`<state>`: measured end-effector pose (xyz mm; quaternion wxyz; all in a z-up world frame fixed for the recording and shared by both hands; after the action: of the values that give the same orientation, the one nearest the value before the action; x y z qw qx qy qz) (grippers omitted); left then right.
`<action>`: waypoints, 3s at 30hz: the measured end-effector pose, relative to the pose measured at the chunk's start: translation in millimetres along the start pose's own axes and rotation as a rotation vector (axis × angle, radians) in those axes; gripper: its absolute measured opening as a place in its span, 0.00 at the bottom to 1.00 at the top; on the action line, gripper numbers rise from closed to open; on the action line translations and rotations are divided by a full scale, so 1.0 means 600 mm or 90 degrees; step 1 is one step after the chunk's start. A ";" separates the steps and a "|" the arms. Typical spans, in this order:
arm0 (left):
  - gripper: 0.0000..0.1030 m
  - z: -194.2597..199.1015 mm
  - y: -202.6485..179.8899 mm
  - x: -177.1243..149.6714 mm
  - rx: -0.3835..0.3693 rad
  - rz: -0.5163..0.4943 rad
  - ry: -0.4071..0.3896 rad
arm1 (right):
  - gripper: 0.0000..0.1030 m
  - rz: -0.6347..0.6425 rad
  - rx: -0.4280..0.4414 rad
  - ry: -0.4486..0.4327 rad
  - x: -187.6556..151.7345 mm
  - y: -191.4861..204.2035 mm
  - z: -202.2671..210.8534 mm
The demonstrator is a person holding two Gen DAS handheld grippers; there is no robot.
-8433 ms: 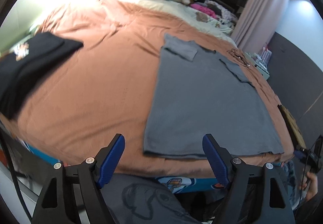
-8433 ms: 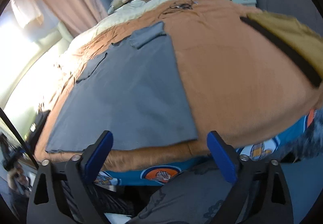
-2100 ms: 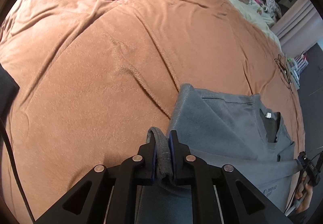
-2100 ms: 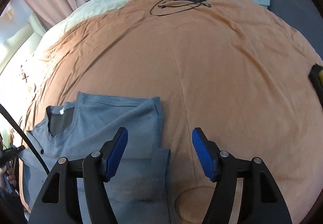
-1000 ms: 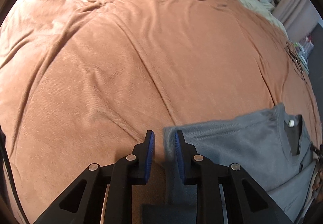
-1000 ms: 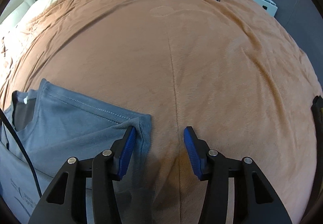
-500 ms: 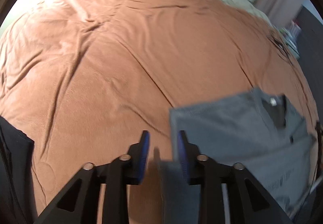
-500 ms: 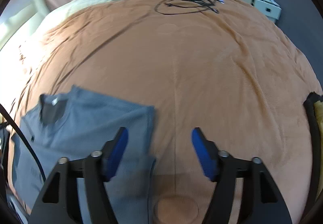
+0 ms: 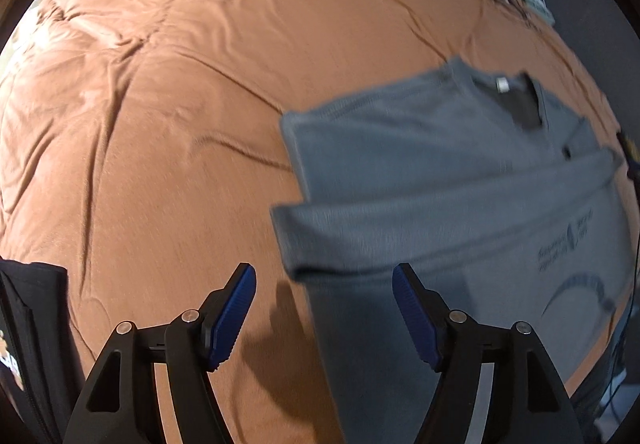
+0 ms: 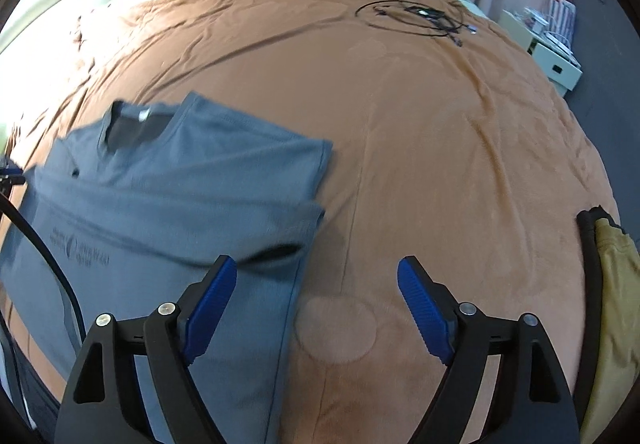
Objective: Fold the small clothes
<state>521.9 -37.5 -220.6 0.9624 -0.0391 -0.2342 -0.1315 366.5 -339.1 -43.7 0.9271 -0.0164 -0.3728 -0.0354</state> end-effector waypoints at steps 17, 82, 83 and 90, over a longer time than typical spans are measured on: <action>0.69 -0.069 0.022 0.025 0.018 -0.003 -0.033 | 0.79 0.038 -0.036 0.013 0.033 0.010 -0.107; 0.04 0.162 0.068 0.220 0.033 0.172 -0.320 | 0.02 -0.130 -0.043 -0.205 0.158 -0.012 0.051; 0.04 0.157 0.069 0.224 0.033 0.173 -0.317 | 0.02 -0.127 -0.046 -0.201 0.162 -0.011 0.041; 0.04 0.080 0.081 0.235 0.048 0.175 -0.273 | 0.02 -0.125 -0.057 -0.161 0.173 -0.019 -0.036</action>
<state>634.7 -17.2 -113.7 0.9004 -0.0618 -0.4302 0.0205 455.6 -357.4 12.7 0.8631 -0.0258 -0.4845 -0.1403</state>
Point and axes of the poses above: each gripper's, at about its wrist camera, not at the fingertips, and z roughly against the way its jaws point, y to its left, x to its top, the point moved 9 cm from there along -z, roughly the way its jaws point, and after that the axes turned 8 degrees about -y, right-handed, at the moved point
